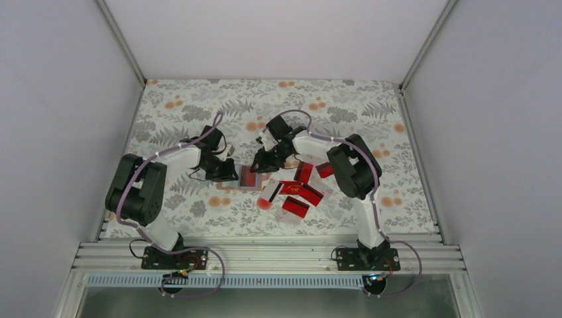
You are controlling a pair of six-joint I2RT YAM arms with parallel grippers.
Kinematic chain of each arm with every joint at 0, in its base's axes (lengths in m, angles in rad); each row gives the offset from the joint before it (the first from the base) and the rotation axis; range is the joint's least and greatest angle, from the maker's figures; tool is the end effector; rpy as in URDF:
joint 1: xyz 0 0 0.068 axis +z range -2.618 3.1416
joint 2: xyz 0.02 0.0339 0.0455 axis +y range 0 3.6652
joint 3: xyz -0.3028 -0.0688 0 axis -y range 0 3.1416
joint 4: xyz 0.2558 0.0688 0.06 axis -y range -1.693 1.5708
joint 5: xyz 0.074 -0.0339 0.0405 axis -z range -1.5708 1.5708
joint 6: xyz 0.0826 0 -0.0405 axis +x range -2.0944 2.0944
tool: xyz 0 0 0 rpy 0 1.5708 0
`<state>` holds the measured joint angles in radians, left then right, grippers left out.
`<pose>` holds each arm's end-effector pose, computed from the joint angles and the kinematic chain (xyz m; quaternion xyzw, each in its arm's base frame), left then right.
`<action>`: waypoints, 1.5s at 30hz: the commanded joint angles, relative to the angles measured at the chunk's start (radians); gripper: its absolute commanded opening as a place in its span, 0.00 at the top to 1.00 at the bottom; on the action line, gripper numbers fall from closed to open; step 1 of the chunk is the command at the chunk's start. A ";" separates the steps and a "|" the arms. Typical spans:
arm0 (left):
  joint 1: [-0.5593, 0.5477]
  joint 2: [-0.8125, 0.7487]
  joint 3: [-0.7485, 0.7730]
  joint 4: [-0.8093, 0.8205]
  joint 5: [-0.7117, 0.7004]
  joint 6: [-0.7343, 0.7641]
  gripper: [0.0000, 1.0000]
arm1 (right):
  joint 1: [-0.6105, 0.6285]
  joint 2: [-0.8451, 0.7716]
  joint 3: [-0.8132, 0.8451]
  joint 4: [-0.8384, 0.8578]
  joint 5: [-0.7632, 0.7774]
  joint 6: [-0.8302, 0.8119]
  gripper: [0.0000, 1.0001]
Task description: Put the credit cards into the card holder
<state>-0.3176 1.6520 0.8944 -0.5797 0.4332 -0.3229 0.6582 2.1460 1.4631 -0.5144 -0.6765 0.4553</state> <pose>0.2800 -0.1285 0.1382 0.0225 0.9700 -0.2384 0.0408 0.3414 0.3293 0.1238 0.1552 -0.9159 -0.3694 0.0236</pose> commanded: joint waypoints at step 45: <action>-0.038 0.015 0.008 0.003 -0.008 -0.004 0.82 | 0.031 0.022 0.065 0.010 -0.203 -0.043 0.64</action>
<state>-0.3511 1.6642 0.8909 -0.5770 0.4343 -0.3237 0.6827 2.1853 1.5280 -0.5041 -0.8444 0.4335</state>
